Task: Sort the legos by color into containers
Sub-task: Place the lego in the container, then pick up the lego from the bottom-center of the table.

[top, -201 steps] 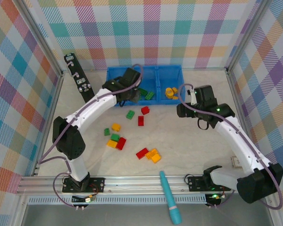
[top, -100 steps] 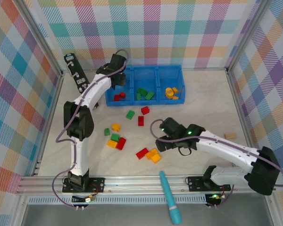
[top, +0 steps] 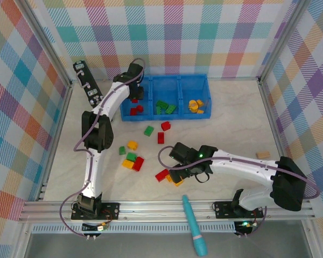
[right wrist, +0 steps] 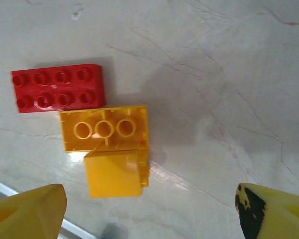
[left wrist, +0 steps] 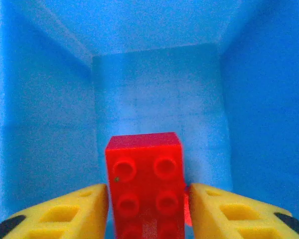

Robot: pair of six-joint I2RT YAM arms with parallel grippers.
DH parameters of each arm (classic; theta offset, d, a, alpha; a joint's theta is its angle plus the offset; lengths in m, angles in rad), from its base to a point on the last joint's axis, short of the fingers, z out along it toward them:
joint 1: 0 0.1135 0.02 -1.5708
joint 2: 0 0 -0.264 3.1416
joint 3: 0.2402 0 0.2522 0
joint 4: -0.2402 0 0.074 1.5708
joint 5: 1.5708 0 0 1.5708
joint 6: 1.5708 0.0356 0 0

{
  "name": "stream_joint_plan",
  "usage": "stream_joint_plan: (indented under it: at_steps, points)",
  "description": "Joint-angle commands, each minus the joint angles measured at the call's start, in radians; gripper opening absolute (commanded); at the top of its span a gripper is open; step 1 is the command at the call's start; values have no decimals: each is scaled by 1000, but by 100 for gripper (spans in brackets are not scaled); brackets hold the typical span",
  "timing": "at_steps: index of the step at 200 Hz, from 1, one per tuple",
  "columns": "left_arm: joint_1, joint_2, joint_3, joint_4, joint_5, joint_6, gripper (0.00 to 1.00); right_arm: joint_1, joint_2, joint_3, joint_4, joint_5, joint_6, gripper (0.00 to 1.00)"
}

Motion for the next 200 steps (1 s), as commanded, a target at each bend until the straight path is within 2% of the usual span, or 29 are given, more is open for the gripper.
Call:
stream_joint_plan:
  at_steps: [1,47,74,132,200]
  points:
    - [7,-27,26,-48,13,-12,57,12,-2,43,-21,-26,-1,88]
    - [7,-159,46,-62,45,27,65,27,27,-5,-15,-63,0,87]
    - [7,-242,129,-127,46,57,66,30,38,-27,20,-66,13,87]
    - [7,-465,129,-179,52,100,71,45,114,-42,44,-78,5,86]
    - [7,-727,-8,-229,-55,185,75,57,187,-53,58,-93,12,84]
